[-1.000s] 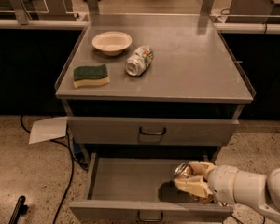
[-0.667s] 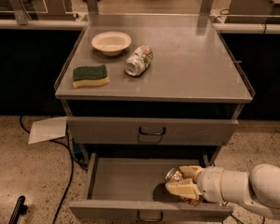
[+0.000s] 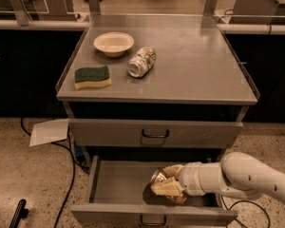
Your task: Place orange can into middle drawer
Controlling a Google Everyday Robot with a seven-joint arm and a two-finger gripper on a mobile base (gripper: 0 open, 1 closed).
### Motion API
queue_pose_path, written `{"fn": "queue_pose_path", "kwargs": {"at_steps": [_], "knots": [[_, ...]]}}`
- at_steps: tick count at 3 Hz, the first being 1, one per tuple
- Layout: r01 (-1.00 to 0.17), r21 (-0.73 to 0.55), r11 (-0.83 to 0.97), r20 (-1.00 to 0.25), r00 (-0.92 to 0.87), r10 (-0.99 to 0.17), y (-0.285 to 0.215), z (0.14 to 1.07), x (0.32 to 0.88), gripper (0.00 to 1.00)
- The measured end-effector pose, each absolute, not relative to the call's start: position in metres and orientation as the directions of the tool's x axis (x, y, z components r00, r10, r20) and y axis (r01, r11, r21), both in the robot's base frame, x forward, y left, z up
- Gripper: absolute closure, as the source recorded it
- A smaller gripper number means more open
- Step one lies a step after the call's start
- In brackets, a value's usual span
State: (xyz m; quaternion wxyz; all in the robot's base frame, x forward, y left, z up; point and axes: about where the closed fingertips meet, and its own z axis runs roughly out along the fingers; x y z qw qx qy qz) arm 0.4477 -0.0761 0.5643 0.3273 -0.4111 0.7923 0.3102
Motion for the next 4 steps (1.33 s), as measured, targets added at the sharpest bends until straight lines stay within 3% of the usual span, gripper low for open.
{"fn": "queue_pose_path", "kwargs": {"at_steps": [2,4], "knots": [[-0.875,0.231,0.426,-0.762,-0.435,-0.480,-0.061,0.559,0.460,1.00],[-0.824,0.314,0.472,-0.785,-0.505,-0.359,-0.081,0.522,0.480,1.00]]}}
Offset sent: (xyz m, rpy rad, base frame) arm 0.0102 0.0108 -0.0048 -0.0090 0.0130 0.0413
